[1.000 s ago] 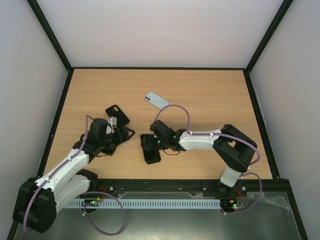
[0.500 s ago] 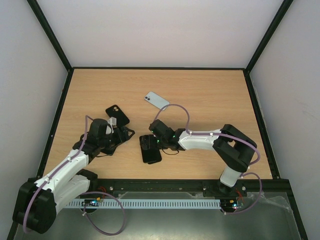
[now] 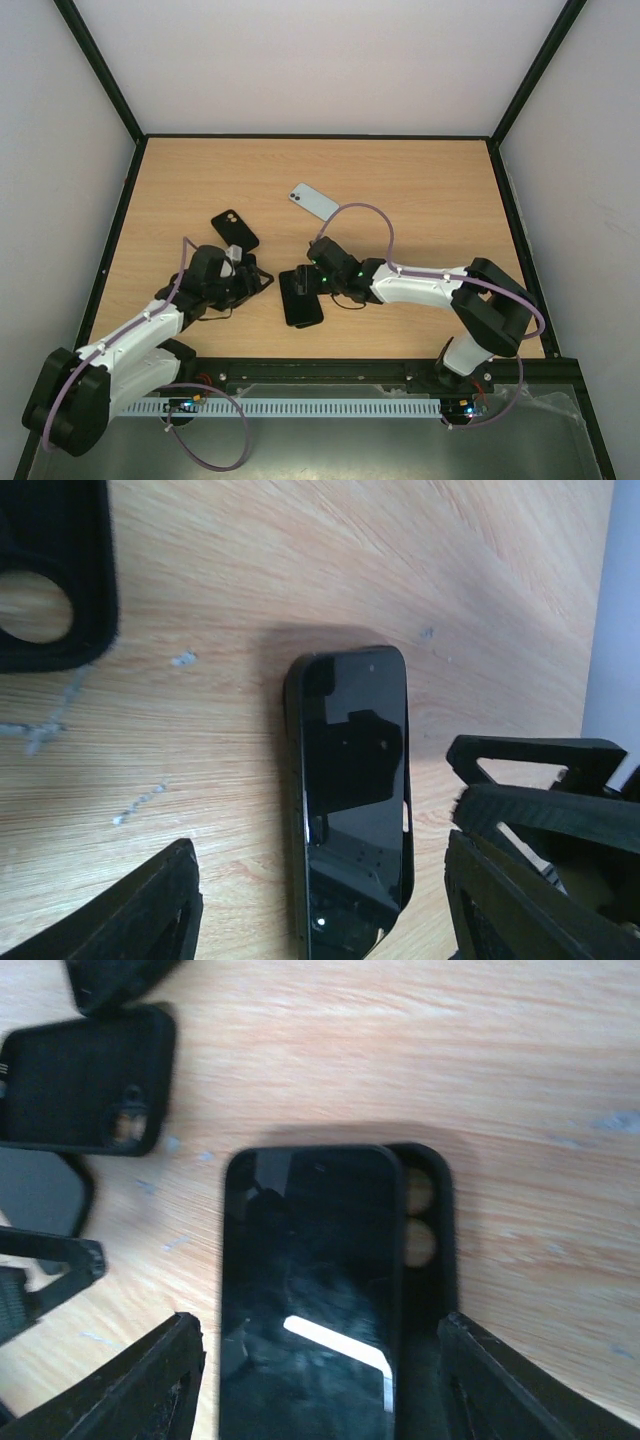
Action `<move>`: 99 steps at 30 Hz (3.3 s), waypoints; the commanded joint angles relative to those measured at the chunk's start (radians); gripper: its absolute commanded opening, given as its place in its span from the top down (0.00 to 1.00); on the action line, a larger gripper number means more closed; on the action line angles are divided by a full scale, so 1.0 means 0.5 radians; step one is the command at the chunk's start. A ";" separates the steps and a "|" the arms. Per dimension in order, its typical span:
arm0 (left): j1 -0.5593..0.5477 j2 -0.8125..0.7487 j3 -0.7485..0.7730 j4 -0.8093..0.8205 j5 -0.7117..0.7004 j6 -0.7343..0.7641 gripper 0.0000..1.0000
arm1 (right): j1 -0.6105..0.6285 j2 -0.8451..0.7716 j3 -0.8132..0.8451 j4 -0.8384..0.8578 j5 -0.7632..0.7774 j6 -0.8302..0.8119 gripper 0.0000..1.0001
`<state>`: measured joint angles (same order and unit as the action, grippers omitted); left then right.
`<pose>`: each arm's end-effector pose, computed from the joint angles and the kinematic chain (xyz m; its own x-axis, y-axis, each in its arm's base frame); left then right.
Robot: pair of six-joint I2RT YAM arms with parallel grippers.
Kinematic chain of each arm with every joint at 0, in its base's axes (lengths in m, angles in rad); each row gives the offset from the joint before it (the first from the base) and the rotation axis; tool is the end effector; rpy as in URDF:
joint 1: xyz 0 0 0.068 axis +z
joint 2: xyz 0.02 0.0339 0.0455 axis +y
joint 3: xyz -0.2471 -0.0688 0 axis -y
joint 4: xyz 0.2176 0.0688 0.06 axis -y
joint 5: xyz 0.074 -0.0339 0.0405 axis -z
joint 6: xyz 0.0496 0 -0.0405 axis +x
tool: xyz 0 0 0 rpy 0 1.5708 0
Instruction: Put the phone into the phone case
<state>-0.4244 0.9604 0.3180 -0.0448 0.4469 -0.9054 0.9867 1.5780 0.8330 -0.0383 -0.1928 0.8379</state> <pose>0.1555 -0.0938 0.1583 -0.8885 -0.3770 -0.2616 -0.0376 0.6279 -0.7774 0.1627 0.2633 0.1706 -0.9245 -0.0757 -0.3736 -0.3087 0.7238 0.6171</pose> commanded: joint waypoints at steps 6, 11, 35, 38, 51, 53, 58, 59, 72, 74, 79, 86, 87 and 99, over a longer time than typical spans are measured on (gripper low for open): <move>-0.303 0.206 -0.038 0.350 -0.109 -0.232 0.35 | -0.026 0.001 -0.189 0.067 0.089 0.040 0.41; -0.329 0.265 -0.022 0.323 -0.192 -0.222 0.35 | -0.024 0.006 -0.308 0.234 -0.055 0.118 0.50; -0.455 0.554 -0.021 0.510 -0.215 -0.289 0.51 | -0.024 0.061 -0.570 0.709 -0.197 0.504 0.81; -0.471 0.540 -0.005 0.483 -0.227 -0.286 0.60 | -0.022 0.054 -0.590 0.739 -0.188 0.533 0.81; -0.494 0.440 0.030 0.404 -0.218 -0.308 0.88 | -0.020 -0.046 -0.640 0.772 -0.130 0.596 0.79; -0.504 0.438 0.029 0.412 -0.206 -0.317 0.89 | -0.020 -0.050 -0.660 0.805 -0.132 0.617 0.79; -0.524 0.406 0.033 0.418 -0.194 -0.344 0.88 | -0.022 -0.052 -0.676 0.858 -0.146 0.639 0.79; -0.528 0.405 0.029 0.420 -0.194 -0.350 0.88 | -0.021 -0.053 -0.682 0.875 -0.150 0.648 0.79; -0.568 0.540 0.026 0.458 -0.302 -0.417 0.88 | -0.016 -0.140 -0.810 1.182 -0.283 0.896 0.77; -0.572 0.557 0.027 0.465 -0.310 -0.424 0.88 | -0.010 -0.145 -0.821 1.196 -0.285 0.911 0.77; -0.617 0.549 0.017 0.503 -0.338 -0.470 0.88 | 0.012 -0.113 -0.845 1.309 -0.326 0.959 0.77; -0.627 0.452 0.074 0.319 -0.454 -0.440 0.81 | 0.013 -0.194 -0.784 1.012 -0.132 0.730 0.75; -0.627 0.418 0.073 0.297 -0.471 -0.440 0.79 | 0.014 -0.225 -0.768 0.929 -0.079 0.677 0.74; -0.602 0.437 0.107 0.173 -0.558 -0.357 0.63 | 0.002 -0.083 -0.678 0.902 -0.043 0.554 0.70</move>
<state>-0.7292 1.1534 0.3470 0.0776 0.1905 -1.1088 0.9859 1.4967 0.4580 0.4229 -0.2401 1.1500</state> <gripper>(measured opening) 0.358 0.302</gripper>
